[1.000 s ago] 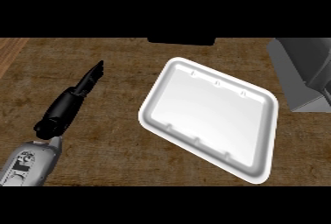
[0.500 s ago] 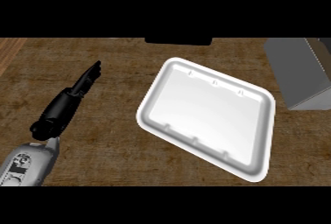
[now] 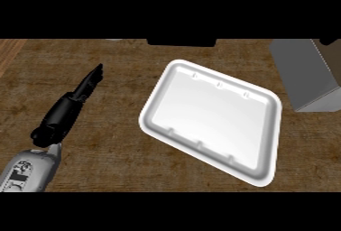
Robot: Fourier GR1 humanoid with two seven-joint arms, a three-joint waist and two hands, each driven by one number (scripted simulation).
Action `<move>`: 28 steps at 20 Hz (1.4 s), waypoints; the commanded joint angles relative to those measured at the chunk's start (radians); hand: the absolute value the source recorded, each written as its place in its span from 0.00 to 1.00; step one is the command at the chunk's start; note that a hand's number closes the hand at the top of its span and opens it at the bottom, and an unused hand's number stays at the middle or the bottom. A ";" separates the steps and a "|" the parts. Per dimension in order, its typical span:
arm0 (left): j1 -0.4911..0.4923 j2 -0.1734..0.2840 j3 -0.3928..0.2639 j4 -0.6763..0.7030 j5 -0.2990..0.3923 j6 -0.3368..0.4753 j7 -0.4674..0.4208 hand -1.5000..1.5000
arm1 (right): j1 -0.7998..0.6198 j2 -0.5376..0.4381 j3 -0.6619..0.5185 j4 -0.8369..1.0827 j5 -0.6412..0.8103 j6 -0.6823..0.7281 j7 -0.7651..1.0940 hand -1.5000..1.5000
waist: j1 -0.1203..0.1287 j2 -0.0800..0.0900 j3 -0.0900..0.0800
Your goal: Pick the pear from the tray and place it in the cardboard box
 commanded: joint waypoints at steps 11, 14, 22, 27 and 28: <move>0.008 -0.009 0.030 0.029 -0.001 -0.024 -0.006 0.50 | 0.147 -0.083 -0.120 -0.089 -0.103 0.238 -0.288 0.00 | -0.019 -0.009 0.000; -0.016 -0.020 0.025 0.013 -0.004 -0.007 0.033 0.50 | 0.148 -0.096 -0.199 -0.138 -0.175 0.018 -0.382 0.00 | -0.019 -0.006 0.003; 0.031 0.011 0.060 0.037 0.001 -0.022 -0.030 0.50 | 0.172 -0.136 -0.561 -0.219 -0.504 -0.318 -0.529 0.00 | -0.036 -0.011 0.003; 0.012 0.016 0.078 0.044 0.019 -0.052 -0.034 0.50 | 0.322 -0.148 -0.672 -0.244 -0.594 -0.351 -0.683 0.00 | -0.035 -0.011 0.001; 0.043 0.003 0.049 -0.030 0.012 -0.046 0.004 0.50 | 0.360 -0.166 -0.691 -0.255 -0.610 -0.333 -0.721 0.00 | -0.032 -0.016 0.001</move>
